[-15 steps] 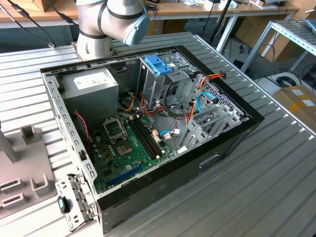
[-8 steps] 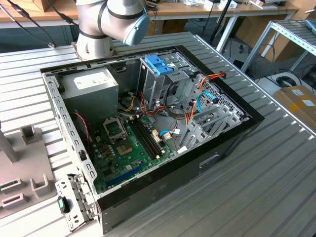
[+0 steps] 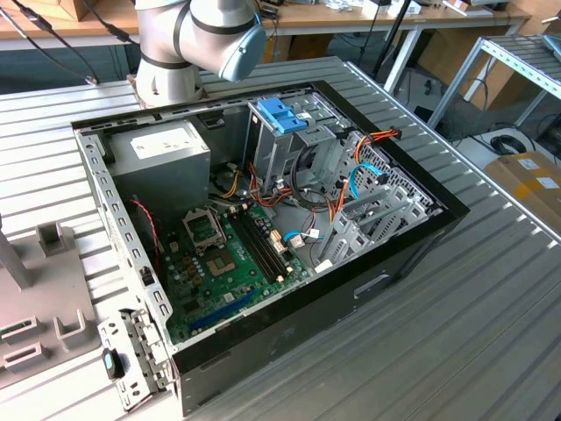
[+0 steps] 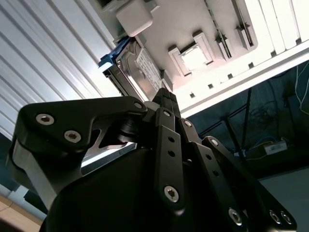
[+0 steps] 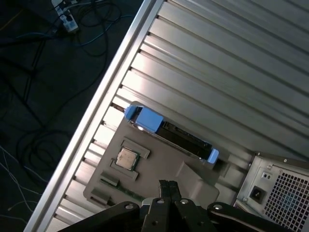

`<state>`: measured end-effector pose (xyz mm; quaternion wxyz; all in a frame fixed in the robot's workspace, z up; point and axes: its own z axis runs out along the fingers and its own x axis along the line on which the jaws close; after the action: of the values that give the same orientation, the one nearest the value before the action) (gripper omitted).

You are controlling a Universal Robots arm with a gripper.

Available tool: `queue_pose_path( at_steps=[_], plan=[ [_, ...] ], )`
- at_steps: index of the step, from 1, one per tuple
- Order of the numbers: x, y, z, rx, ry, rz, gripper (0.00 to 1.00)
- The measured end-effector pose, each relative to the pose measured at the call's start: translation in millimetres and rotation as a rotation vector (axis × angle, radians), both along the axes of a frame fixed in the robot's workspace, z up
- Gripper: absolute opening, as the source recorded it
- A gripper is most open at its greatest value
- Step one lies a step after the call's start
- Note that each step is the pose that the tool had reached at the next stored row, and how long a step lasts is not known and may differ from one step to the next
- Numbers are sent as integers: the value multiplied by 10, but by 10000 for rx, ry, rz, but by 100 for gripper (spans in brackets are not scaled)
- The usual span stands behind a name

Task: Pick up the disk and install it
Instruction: 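Pick up the disk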

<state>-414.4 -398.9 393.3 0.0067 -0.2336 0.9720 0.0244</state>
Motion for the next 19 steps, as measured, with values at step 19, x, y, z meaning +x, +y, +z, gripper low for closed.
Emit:
queue_pose_path(
  at_steps=[19],
  plan=[
    [0, 0, 0, 0, -1, 1006, 10]
  ],
)
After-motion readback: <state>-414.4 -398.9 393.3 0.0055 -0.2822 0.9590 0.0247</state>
